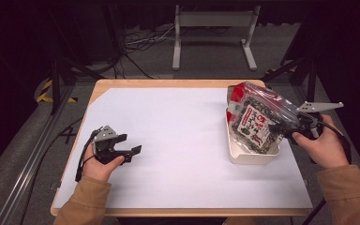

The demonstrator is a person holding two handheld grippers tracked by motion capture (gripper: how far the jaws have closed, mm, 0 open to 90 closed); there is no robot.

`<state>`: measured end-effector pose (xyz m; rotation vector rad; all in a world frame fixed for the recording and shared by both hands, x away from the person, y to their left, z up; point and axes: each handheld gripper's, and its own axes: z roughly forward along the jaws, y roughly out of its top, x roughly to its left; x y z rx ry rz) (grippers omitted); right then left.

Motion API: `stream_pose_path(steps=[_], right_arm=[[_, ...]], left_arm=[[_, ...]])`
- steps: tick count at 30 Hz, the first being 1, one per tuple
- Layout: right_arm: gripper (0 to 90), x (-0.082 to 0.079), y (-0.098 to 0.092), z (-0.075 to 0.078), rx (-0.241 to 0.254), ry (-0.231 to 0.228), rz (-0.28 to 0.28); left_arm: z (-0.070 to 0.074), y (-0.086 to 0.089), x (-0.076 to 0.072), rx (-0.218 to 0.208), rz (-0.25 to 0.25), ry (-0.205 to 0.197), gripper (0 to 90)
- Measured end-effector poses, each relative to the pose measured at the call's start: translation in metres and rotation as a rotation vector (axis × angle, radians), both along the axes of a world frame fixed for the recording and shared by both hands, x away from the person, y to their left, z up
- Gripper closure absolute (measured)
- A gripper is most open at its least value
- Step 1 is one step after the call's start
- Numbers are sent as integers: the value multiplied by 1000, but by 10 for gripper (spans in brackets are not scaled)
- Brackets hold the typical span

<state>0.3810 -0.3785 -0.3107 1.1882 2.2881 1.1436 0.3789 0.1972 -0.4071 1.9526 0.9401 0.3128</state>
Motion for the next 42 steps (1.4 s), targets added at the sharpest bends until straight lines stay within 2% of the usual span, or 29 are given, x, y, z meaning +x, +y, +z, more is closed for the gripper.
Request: stream_pose_path(steps=[7,9,12,14,18,22,27,29,34,38,42], right_arm=[[747,2,-1,3,12,-10,4],[712,2,-1,5,13,-26,-12],[523,2,-2,3,6,-55,-42],[420,-1,-4,2,3,-95,-60],[312,-10,-10,3,52,-138,-95],[270,-23,-14,3,53,-162,-96],[247,-41,-12,5,81,-197,-93],[242,-48,-12,5,85,-196,-92],[242,-67,-11,4,77,-207,-140],[248,-83,-6,8,74,-254,-144],[248,-94,4,11,87,-289,-114]], left_arm=[[-1,2,0,0,5,3,217],[-1,2,0,-1,2,2,215],[0,2,-1,-2,1,1,214],[0,2,-1,-5,3,3,213],[0,2,-1,-7,1,4,211],[0,1,-3,-5,-3,11,209],[-1,1,-4,-2,-6,6,208],[0,1,-5,-7,-8,13,207],[2,0,-9,-12,-16,5,206],[7,-1,-16,-18,-28,-13,203],[12,-1,-23,-29,-35,-28,201]])
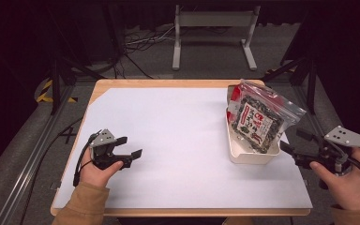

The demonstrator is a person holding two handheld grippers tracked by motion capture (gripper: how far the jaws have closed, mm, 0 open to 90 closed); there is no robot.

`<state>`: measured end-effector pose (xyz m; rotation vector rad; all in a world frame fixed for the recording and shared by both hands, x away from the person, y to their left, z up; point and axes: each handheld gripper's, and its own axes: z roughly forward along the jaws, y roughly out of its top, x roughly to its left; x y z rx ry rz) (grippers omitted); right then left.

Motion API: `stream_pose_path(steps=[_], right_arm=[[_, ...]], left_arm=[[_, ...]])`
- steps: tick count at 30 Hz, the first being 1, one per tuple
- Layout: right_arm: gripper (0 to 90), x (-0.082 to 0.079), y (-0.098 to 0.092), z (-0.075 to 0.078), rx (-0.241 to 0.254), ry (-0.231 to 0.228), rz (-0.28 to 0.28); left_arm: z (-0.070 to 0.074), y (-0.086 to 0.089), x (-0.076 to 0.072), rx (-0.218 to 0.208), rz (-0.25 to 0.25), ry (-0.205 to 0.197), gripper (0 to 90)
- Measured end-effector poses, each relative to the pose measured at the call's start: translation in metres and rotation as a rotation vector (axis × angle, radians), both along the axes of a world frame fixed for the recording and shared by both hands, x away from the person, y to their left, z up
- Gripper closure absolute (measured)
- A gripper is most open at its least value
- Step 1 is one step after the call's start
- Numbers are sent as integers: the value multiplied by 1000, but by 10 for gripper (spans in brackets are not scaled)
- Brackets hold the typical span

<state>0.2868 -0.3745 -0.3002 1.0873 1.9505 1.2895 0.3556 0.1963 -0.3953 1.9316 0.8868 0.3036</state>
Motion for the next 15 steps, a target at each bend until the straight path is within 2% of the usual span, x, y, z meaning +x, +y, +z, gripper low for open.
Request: stream_pose_path(steps=[6,10,11,13,15], right_arm=[[247,-9,31,-6,-6,-27,73],[247,-6,50,-16,2,-22,126],[251,-3,61,-23,-1,-27,146],[251,-2,66,-27,-2,-32,157],[251,2,81,-36,9,-31,196]], left_arm=[[4,6,-16,-5,-12,-14,193],[3,11,-25,-7,-5,-20,192],[2,12,-27,-13,-4,-17,191],[1,14,-29,-13,-3,-17,190],[0,14,-31,-10,-2,-21,188]])
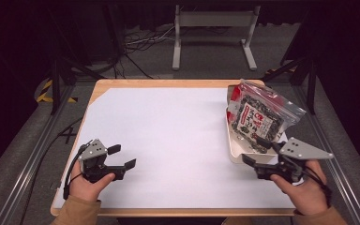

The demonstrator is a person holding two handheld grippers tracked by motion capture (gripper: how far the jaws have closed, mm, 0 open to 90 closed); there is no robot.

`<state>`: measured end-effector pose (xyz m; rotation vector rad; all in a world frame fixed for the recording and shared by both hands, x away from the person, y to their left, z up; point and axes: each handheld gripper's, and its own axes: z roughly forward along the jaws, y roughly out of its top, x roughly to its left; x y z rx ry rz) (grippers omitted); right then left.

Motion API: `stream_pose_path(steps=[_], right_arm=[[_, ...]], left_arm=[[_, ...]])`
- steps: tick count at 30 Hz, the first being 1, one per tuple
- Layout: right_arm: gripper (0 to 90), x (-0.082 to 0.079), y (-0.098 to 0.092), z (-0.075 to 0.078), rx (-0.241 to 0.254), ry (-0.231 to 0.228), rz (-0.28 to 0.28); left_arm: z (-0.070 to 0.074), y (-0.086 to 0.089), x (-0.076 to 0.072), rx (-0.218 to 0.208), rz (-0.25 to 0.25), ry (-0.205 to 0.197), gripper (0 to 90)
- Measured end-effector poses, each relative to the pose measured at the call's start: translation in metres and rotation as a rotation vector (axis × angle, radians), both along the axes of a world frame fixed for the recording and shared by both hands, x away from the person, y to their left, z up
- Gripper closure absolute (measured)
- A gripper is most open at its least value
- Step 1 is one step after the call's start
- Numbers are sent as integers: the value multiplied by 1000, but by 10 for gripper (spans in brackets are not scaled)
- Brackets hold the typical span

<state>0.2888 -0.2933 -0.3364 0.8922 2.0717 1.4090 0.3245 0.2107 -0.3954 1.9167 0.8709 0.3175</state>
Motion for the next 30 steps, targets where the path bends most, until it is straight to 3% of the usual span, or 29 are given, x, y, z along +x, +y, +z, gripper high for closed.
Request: stream_pose_path(steps=[7,12,19,24,30], right_arm=[[252,12,38,-25,10,15,82],[255,25,60,-47,-4,31,89],[263,38,84,-72,-21,88,91],[258,46,96,-87,-73,122,91],[258,49,94,-96,-91,147,81]], left_arm=[[-4,-2,-3,-3,-10,-3,183],[-8,-4,-5,-12,-31,-13,179],[-12,-6,-4,-19,-76,-19,177],[-19,-8,-2,-16,-87,-5,177],[-27,-9,1,-12,-92,-8,168]])
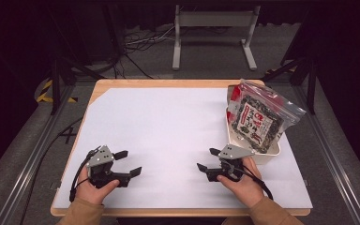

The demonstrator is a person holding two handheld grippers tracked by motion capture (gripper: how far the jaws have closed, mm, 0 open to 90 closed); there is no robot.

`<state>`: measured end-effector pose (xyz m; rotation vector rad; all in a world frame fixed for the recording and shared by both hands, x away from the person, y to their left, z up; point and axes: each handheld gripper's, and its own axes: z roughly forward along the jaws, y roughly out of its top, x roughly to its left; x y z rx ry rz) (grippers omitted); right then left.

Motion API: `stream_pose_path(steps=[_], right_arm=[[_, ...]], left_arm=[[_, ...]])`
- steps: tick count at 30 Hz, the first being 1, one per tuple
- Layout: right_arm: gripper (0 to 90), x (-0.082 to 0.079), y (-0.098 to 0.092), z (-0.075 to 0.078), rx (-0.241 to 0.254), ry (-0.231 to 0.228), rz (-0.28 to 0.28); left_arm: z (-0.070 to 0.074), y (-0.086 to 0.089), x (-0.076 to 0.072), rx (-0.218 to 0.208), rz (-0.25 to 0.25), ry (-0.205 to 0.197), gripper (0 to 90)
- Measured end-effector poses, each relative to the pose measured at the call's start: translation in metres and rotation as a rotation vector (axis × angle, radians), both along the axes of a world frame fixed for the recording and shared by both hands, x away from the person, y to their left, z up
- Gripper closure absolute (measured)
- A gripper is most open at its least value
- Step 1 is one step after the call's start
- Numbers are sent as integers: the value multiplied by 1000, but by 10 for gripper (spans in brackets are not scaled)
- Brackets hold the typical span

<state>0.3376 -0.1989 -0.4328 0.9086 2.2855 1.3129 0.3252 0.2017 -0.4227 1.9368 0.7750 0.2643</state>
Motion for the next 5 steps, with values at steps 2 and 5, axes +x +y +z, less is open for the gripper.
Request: stream_pose_path(steps=[2,5], right_arm=[[257,1,-1,0,-2,-10,5],[251,0,-2,1,4,-24,22]], left_arm=[[-2,-1,0,-5,-6,5,163],[-3,-1,0,4,-13,0,154]])
